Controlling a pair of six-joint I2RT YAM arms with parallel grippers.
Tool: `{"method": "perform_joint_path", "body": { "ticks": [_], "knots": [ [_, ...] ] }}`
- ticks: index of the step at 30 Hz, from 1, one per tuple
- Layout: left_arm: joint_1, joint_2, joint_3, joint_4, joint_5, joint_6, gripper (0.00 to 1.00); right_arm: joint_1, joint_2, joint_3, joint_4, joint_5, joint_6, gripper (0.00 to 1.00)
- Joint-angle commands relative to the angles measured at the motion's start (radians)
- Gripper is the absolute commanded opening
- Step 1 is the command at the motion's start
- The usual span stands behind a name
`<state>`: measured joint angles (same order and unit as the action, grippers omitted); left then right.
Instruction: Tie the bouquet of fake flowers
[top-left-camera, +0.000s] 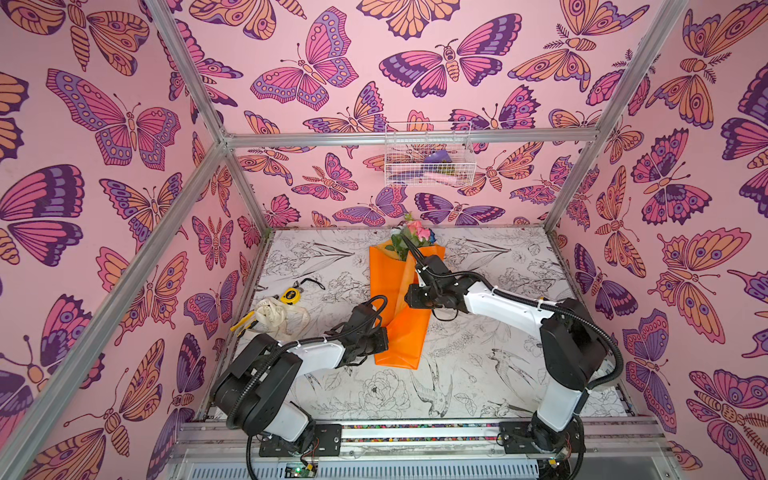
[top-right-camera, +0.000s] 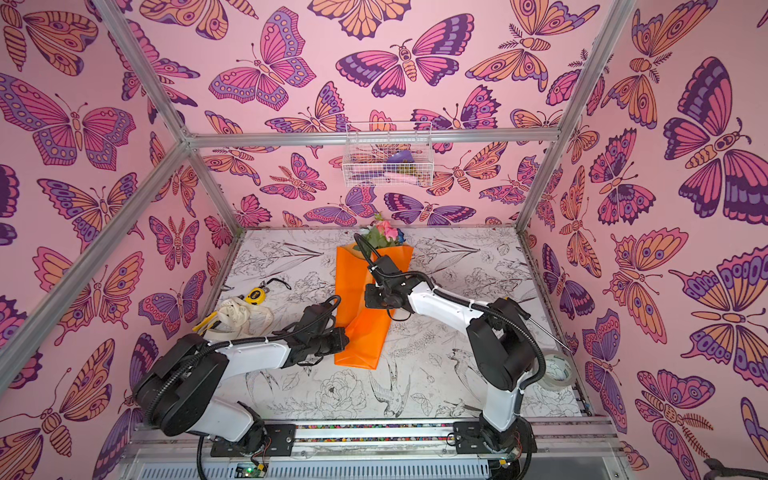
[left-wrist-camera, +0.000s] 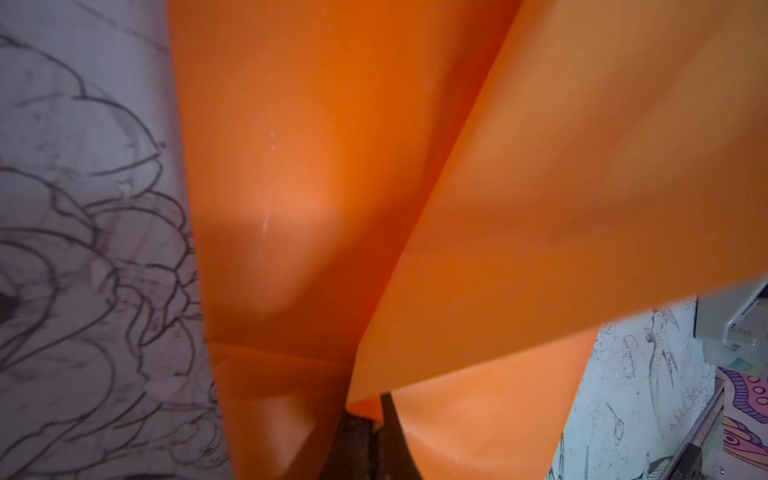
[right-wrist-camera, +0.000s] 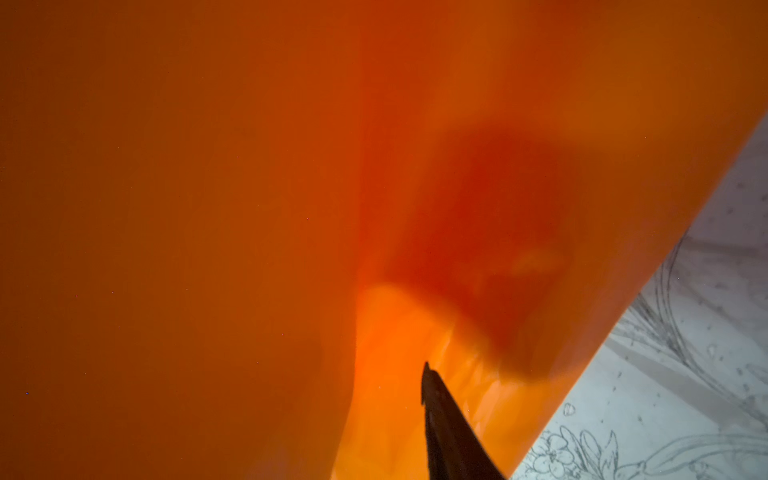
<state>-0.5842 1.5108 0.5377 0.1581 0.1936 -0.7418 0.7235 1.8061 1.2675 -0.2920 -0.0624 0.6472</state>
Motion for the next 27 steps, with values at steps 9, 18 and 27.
{"method": "perform_joint_path", "body": {
  "ticks": [9,18,27],
  "knots": [
    [0.012,0.039,-0.024,0.019,0.030,-0.014,0.00,0.005,-0.167,-0.103,0.127,-0.080,-0.012,0.58],
    [0.012,0.040,-0.031,0.020,0.039,-0.014,0.00,0.005,-0.314,-0.139,0.143,-0.061,-0.012,0.64],
    [0.011,0.034,-0.031,0.020,0.045,-0.007,0.00,0.005,-0.242,-0.163,0.085,0.025,-0.040,0.40]
  ]
}}
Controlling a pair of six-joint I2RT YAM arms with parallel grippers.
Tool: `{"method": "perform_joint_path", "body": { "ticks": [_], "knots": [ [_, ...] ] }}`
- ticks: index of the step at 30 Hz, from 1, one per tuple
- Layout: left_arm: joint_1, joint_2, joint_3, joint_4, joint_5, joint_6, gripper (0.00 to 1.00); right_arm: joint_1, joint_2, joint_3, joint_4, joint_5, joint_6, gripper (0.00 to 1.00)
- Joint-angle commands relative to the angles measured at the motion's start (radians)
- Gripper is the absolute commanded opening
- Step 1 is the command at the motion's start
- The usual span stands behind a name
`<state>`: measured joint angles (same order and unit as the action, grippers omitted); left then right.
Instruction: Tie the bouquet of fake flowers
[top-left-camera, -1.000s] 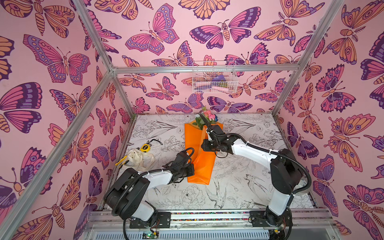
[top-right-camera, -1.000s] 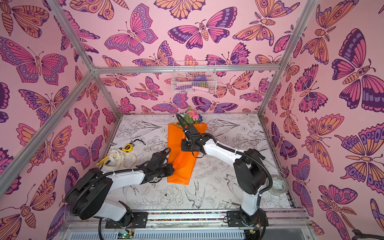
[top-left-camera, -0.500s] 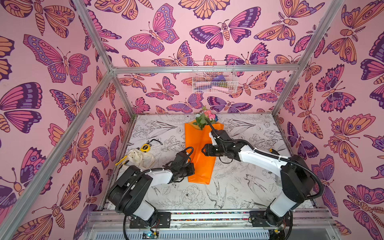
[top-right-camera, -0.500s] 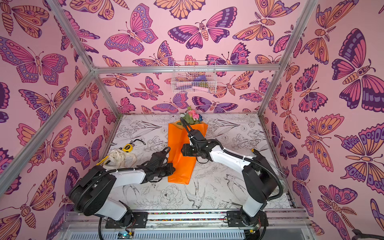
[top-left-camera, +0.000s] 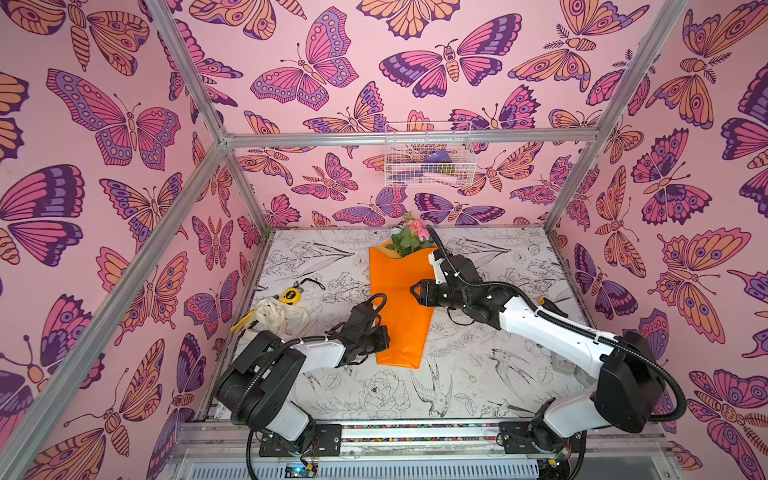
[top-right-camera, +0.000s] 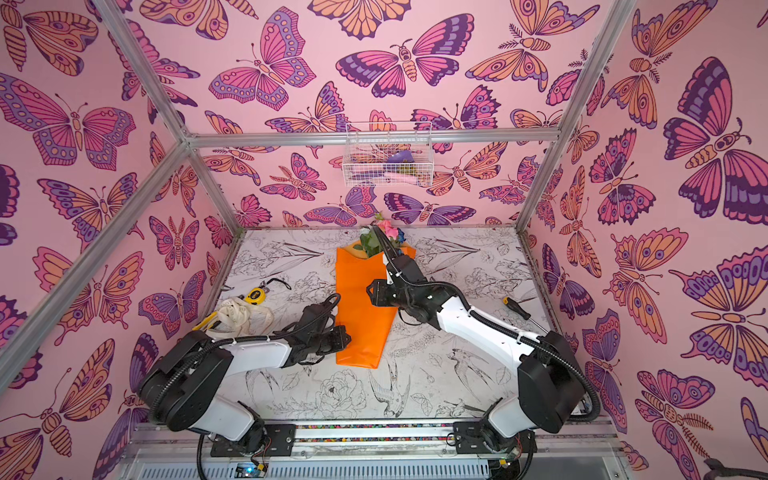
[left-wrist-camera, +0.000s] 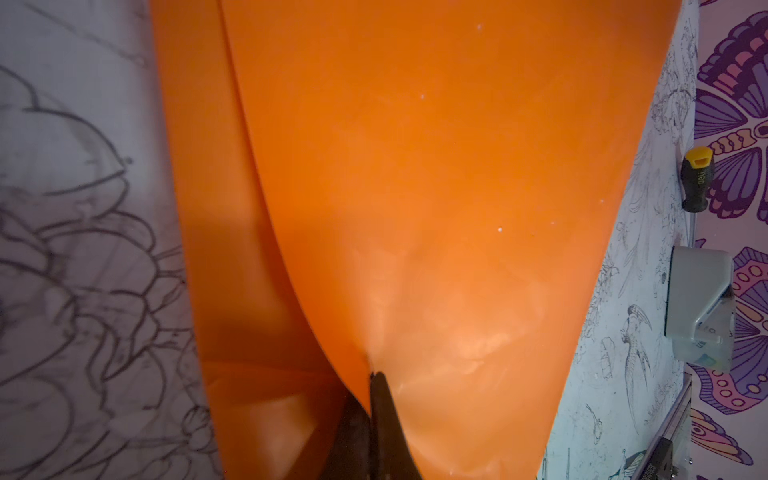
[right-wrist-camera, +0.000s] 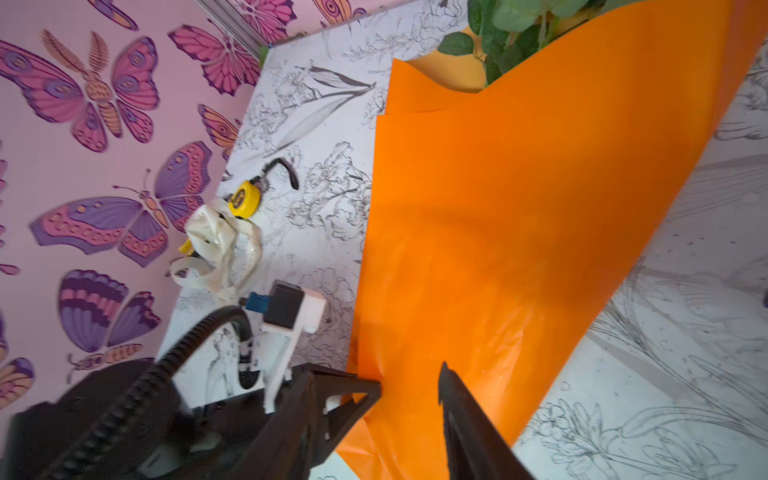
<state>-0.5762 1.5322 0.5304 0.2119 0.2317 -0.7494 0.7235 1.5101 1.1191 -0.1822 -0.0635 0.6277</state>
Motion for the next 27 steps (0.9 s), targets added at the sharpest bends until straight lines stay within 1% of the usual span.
{"method": "perform_joint_path", "body": {
  "ticks": [1,3,6,12,16,18,20,27],
  "knots": [
    [0.004,0.015,-0.023,-0.034,0.010,0.001,0.00,0.005,0.084,-0.015,-0.019,0.011,-0.023,0.35],
    [0.003,0.021,-0.020,-0.035,0.016,0.005,0.00,0.005,0.142,-0.013,0.004,-0.029,-0.023,0.29],
    [0.004,0.029,-0.011,-0.034,0.027,0.018,0.00,0.004,0.212,-0.013,0.061,-0.082,-0.022,0.23],
    [0.004,0.058,0.002,-0.034,0.034,0.017,0.00,-0.005,0.320,-0.016,0.135,-0.156,0.028,0.16],
    [0.005,0.068,-0.001,-0.037,0.034,0.008,0.00,-0.053,0.353,-0.085,0.238,-0.221,0.102,0.13],
    [0.006,0.076,0.000,-0.043,0.036,0.001,0.00,-0.085,0.369,-0.139,0.332,-0.276,0.155,0.12],
    [0.007,0.080,-0.001,-0.050,0.036,-0.005,0.00,-0.107,0.382,-0.180,0.402,-0.305,0.185,0.12],
    [0.017,0.095,0.002,-0.072,0.034,-0.018,0.00,-0.143,0.401,-0.264,0.500,-0.293,0.206,0.11]
  ]
}}
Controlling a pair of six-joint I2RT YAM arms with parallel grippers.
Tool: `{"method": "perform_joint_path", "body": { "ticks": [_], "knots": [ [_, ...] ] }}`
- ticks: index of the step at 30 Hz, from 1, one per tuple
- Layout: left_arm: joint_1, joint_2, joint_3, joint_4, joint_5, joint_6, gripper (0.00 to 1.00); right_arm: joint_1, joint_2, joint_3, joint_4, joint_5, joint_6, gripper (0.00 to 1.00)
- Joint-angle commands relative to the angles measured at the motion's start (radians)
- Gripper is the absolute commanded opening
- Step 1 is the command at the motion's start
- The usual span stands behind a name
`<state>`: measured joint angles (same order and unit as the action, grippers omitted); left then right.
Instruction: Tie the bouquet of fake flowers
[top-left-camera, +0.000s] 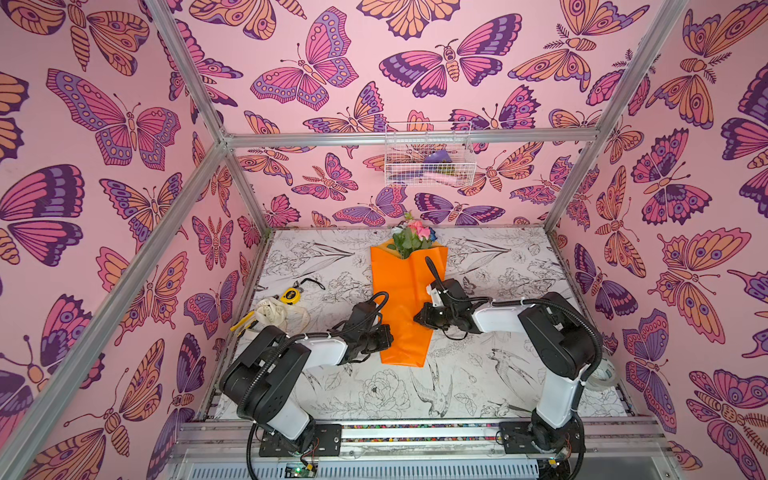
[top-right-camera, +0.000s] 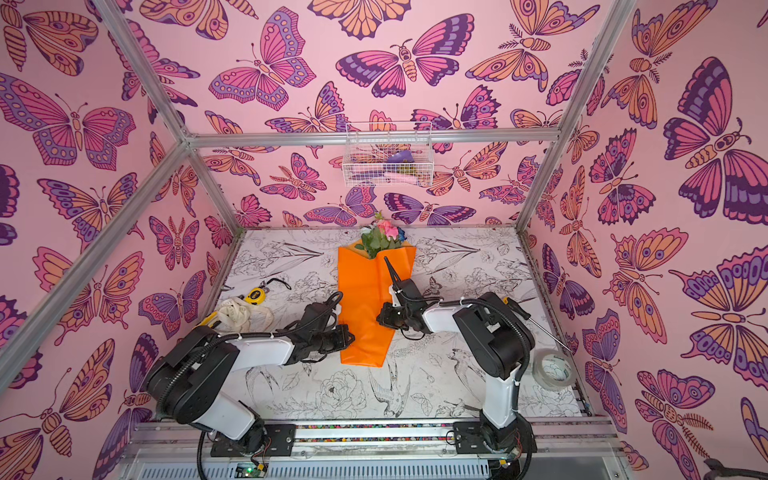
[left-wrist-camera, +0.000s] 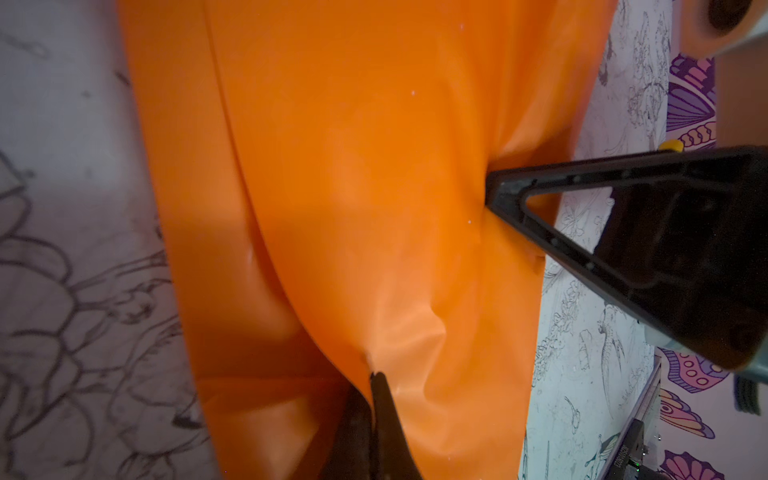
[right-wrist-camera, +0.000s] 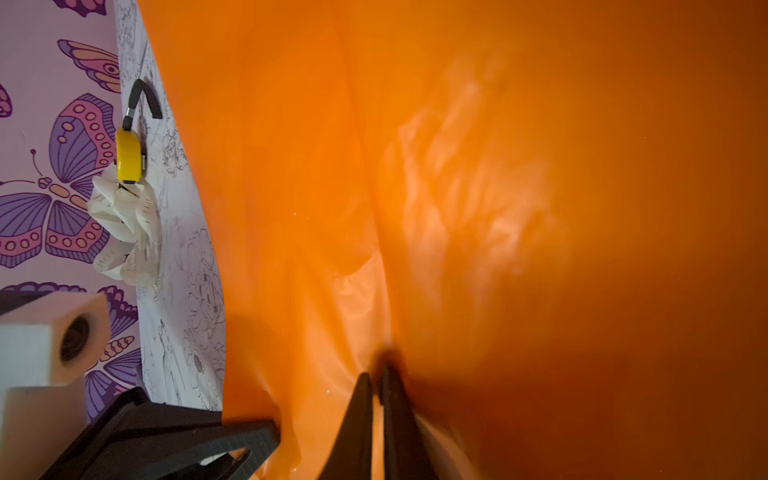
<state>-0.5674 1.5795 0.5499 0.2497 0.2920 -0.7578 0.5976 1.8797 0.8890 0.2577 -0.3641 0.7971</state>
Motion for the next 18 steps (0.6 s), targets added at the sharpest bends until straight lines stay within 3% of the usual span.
{"method": "perform_joint_path", "body": {
  "ticks": [1,18],
  "knots": [
    [0.009,0.048,-0.016,-0.112,-0.027,-0.013,0.00,-0.024,0.032,-0.049,0.084,0.005,0.044,0.11],
    [0.018,0.064,-0.025,-0.118,-0.019,-0.029,0.00,-0.166,0.093,-0.116,0.288,-0.042,0.060,0.10]
  ]
}}
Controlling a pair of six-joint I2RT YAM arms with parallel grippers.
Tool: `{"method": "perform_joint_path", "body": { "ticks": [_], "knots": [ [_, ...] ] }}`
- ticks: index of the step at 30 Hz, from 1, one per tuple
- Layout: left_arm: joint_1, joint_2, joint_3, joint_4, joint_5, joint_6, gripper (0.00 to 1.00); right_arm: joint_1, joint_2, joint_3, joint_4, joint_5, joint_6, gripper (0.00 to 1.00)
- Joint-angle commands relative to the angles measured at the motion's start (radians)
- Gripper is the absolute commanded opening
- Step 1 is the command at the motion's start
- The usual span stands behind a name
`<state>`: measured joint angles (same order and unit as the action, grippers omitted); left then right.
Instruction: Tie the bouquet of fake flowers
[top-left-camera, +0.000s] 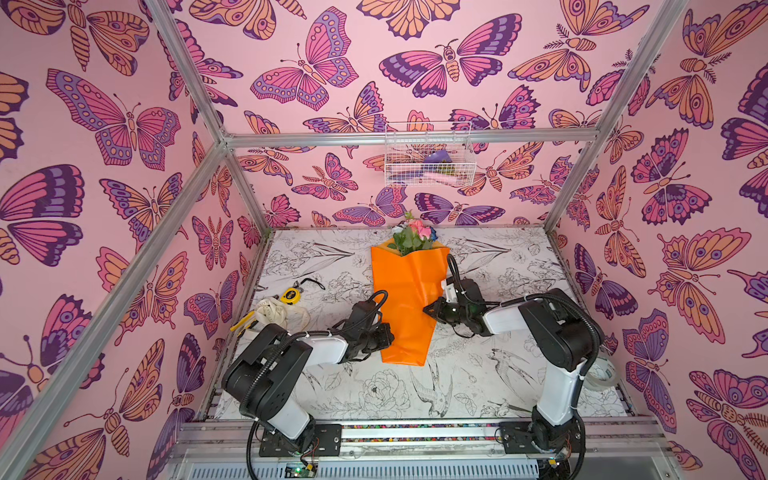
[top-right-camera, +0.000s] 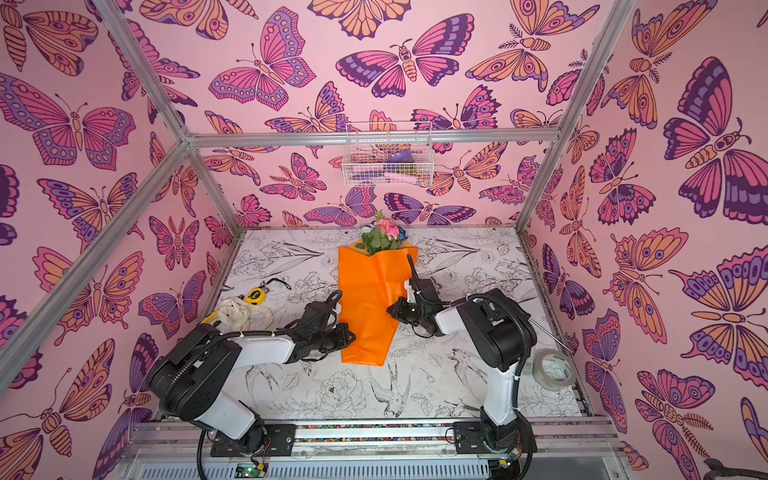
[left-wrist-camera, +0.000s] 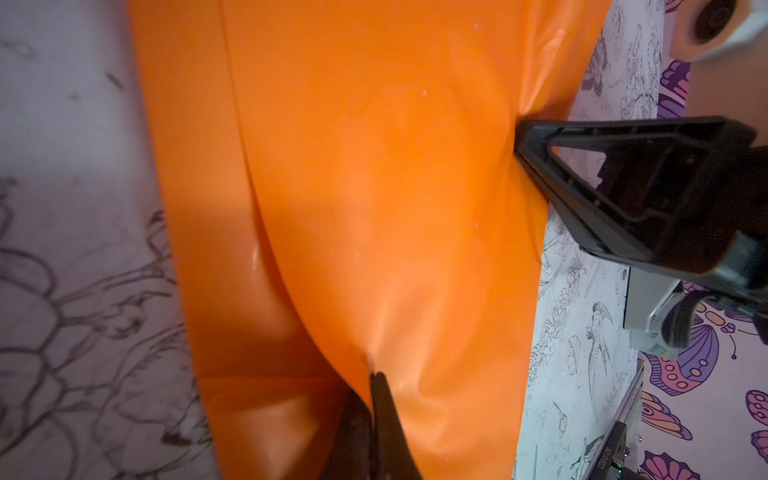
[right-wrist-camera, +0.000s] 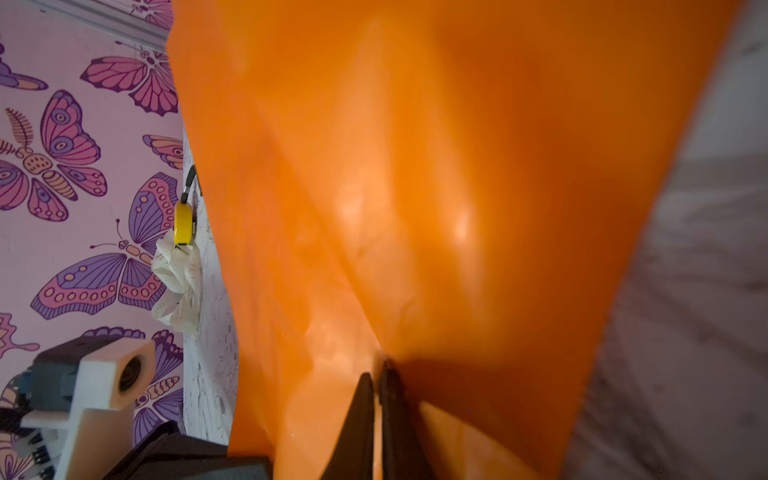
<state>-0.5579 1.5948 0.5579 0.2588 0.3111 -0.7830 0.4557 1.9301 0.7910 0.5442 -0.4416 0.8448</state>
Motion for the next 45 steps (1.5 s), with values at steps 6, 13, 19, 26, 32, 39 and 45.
{"method": "perform_joint_path", "body": {
  "ticks": [6,13,19,26,32,39,45],
  "knots": [
    [0.009,0.047,-0.038,-0.128,-0.038,-0.009,0.00,-0.082,0.096,-0.003,0.039,0.030,0.039,0.09],
    [0.011,0.057,-0.033,-0.131,-0.029,-0.009,0.00,-0.135,0.123,0.060,-0.026,0.060,0.034,0.09],
    [0.012,0.067,-0.032,-0.131,-0.023,-0.010,0.00,-0.157,0.145,0.133,-0.143,0.129,0.014,0.08],
    [0.014,0.067,-0.035,-0.130,-0.014,-0.012,0.00,-0.209,0.187,0.213,-0.197,0.147,0.037,0.07],
    [0.013,0.058,-0.047,-0.129,-0.013,-0.017,0.00,-0.249,0.230,0.337,-0.335,0.148,0.049,0.07],
    [0.015,0.060,-0.049,-0.131,-0.007,-0.018,0.00,-0.307,0.333,0.473,-0.362,0.105,0.102,0.06],
    [0.015,0.058,-0.053,-0.128,-0.006,-0.019,0.00,-0.331,0.399,0.601,-0.435,0.090,0.099,0.06]
  ]
}}
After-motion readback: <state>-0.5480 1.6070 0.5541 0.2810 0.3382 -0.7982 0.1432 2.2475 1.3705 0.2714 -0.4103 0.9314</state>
